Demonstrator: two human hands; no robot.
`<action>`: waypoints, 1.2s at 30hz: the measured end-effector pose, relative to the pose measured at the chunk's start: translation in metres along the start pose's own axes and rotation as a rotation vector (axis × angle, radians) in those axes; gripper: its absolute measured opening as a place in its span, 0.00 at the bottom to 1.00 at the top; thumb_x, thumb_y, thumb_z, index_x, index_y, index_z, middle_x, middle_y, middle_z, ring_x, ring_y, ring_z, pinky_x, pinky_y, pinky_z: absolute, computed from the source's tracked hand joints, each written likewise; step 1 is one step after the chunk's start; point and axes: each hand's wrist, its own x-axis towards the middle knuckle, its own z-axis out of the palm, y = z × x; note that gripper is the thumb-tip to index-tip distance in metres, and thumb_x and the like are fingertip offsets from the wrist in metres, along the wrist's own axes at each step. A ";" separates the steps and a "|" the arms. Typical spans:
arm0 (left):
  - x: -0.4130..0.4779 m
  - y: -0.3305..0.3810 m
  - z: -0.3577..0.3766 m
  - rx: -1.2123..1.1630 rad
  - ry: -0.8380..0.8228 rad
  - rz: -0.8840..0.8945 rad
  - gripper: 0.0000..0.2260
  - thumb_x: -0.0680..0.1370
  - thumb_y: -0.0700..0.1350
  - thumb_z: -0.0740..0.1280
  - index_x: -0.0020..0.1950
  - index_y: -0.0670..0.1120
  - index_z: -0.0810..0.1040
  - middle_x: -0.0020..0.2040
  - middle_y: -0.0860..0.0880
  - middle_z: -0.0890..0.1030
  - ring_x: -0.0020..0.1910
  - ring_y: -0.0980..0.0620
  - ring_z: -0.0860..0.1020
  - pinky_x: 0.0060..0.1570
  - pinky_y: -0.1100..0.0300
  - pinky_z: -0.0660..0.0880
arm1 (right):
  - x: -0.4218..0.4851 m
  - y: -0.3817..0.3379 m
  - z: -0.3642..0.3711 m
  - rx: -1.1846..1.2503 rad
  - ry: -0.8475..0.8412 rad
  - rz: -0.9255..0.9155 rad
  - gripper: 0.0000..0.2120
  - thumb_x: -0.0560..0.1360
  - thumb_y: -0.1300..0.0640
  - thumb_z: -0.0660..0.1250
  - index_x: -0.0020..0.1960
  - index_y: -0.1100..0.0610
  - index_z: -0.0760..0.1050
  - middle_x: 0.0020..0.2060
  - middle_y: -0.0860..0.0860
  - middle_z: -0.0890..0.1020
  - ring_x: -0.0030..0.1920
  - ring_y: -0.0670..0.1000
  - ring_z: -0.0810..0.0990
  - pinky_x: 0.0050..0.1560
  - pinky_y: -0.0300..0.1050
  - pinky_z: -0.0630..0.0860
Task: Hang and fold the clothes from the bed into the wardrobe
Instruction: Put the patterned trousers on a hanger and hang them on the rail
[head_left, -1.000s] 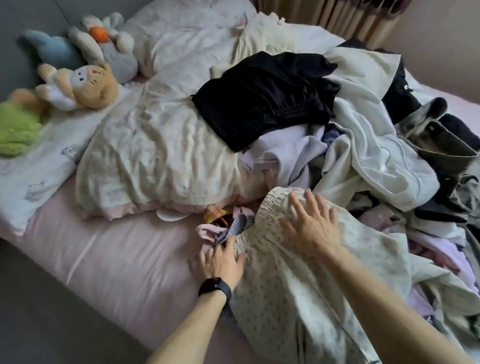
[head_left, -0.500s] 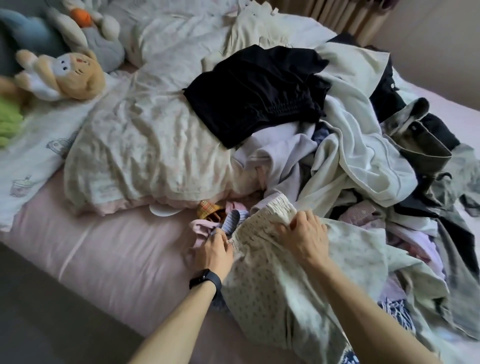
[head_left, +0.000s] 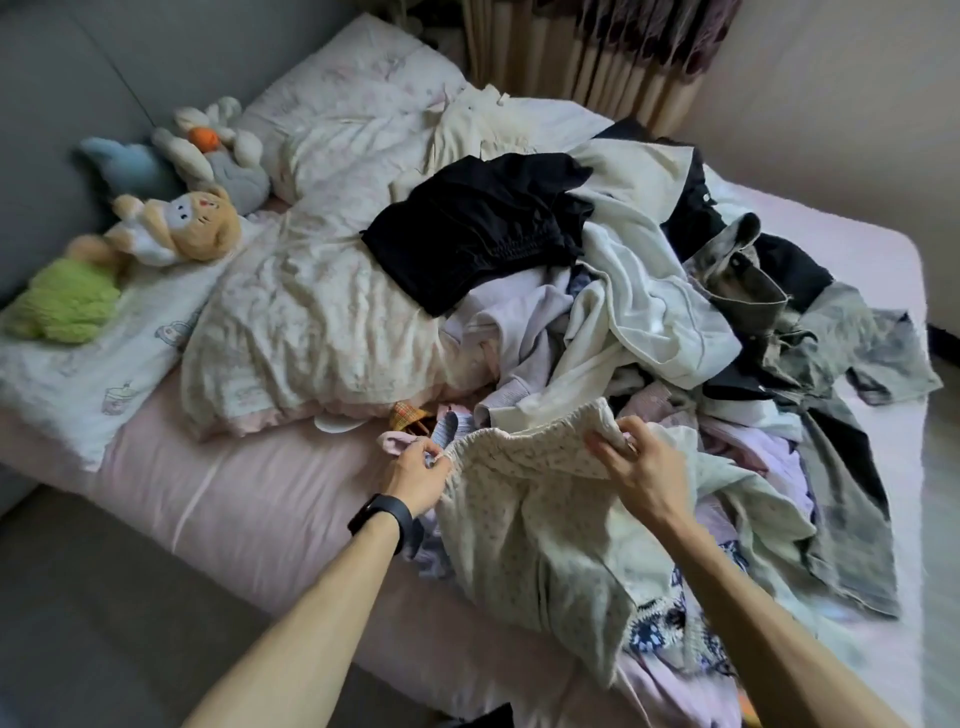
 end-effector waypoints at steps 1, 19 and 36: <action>-0.008 0.005 -0.001 0.003 0.000 0.026 0.06 0.81 0.46 0.65 0.52 0.44 0.75 0.40 0.51 0.74 0.45 0.43 0.78 0.42 0.60 0.74 | -0.002 0.001 -0.011 0.012 0.029 -0.018 0.13 0.74 0.43 0.73 0.44 0.51 0.76 0.36 0.47 0.76 0.40 0.55 0.77 0.38 0.49 0.70; -0.149 0.198 -0.008 0.214 0.051 0.492 0.06 0.79 0.46 0.70 0.52 0.48 0.84 0.45 0.53 0.83 0.45 0.56 0.80 0.40 0.68 0.71 | -0.035 0.006 -0.228 0.266 0.389 -0.115 0.10 0.79 0.48 0.69 0.48 0.51 0.70 0.35 0.45 0.78 0.34 0.44 0.76 0.32 0.43 0.71; -0.328 0.396 -0.259 -0.129 0.740 0.956 0.05 0.80 0.50 0.69 0.48 0.52 0.83 0.39 0.58 0.81 0.38 0.63 0.76 0.33 0.77 0.67 | -0.014 -0.295 -0.379 0.523 0.734 -0.575 0.07 0.78 0.46 0.68 0.48 0.47 0.71 0.33 0.41 0.76 0.35 0.45 0.75 0.32 0.42 0.64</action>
